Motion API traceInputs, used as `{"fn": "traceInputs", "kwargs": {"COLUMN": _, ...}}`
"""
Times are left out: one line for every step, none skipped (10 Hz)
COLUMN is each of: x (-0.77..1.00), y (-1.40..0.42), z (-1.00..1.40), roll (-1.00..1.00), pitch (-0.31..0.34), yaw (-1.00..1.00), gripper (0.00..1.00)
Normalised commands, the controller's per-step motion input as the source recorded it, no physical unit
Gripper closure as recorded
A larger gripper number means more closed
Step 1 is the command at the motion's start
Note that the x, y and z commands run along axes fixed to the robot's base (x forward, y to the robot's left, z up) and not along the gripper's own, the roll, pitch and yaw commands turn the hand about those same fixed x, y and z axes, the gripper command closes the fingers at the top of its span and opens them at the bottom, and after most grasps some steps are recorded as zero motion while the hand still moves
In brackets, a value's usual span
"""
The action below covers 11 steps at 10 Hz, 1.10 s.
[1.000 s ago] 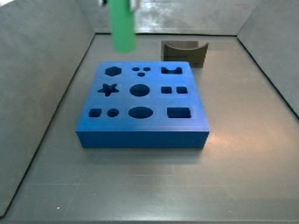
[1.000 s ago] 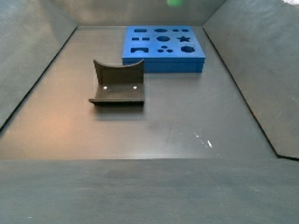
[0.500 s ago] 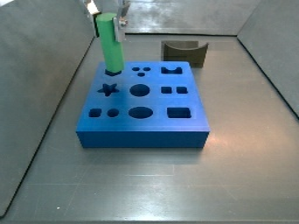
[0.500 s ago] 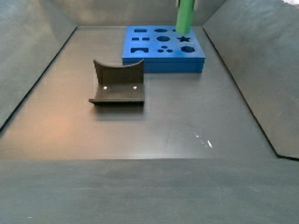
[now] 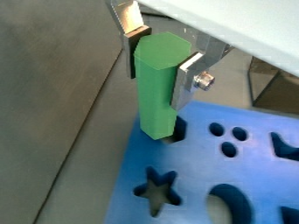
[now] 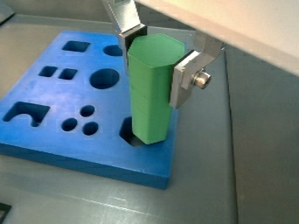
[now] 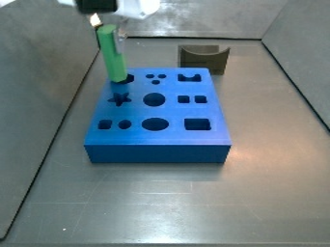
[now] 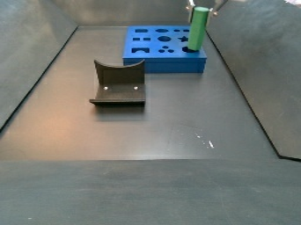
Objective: Insert the hexagon object.
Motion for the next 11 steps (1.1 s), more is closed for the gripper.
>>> {"fn": "traceInputs", "kwargs": {"x": 0.0, "y": 0.06, "z": -0.07, "roll": 0.0, "pitch": 0.0, "yaw": -0.02, "gripper": 1.0}}
{"fn": "traceInputs", "kwargs": {"x": 0.22, "y": 0.13, "z": -0.22, "roll": 0.03, "pitch": 0.111, "yaw": -0.04, "gripper": 1.0}}
{"fn": "traceInputs", "kwargs": {"x": 0.41, "y": 0.03, "z": -0.32, "roll": 0.0, "pitch": 0.099, "yaw": 0.0, "gripper": 1.0}}
{"fn": "traceInputs", "kwargs": {"x": 0.47, "y": 0.03, "z": -0.39, "roll": 0.0, "pitch": 0.06, "yaw": 0.0, "gripper": 1.0}}
{"fn": "traceInputs", "kwargs": {"x": 0.45, "y": 0.0, "z": -0.4, "roll": 0.0, "pitch": 0.037, "yaw": 0.0, "gripper": 1.0}}
{"fn": "traceInputs", "kwargs": {"x": 0.42, "y": 0.0, "z": -0.38, "roll": -0.04, "pitch": 0.01, "yaw": 0.0, "gripper": 1.0}}
{"fn": "traceInputs", "kwargs": {"x": 0.27, "y": 0.0, "z": -0.46, "roll": -0.02, "pitch": 0.0, "yaw": 0.0, "gripper": 1.0}}
{"fn": "traceInputs", "kwargs": {"x": 0.11, "y": 0.0, "z": -0.5, "roll": -0.02, "pitch": -0.003, "yaw": -0.03, "gripper": 1.0}}
{"fn": "traceInputs", "kwargs": {"x": 0.0, "y": 0.0, "z": -0.51, "roll": 0.0, "pitch": -0.024, "yaw": 0.0, "gripper": 1.0}}
{"fn": "traceInputs", "kwargs": {"x": 0.0, "y": 0.0, "z": -0.49, "roll": 0.03, "pitch": -0.011, "yaw": 0.0, "gripper": 1.0}}
{"fn": "traceInputs", "kwargs": {"x": 0.0, "y": 0.0, "z": -0.45, "roll": 0.07, "pitch": 0.0, "yaw": -0.01, "gripper": 1.0}}
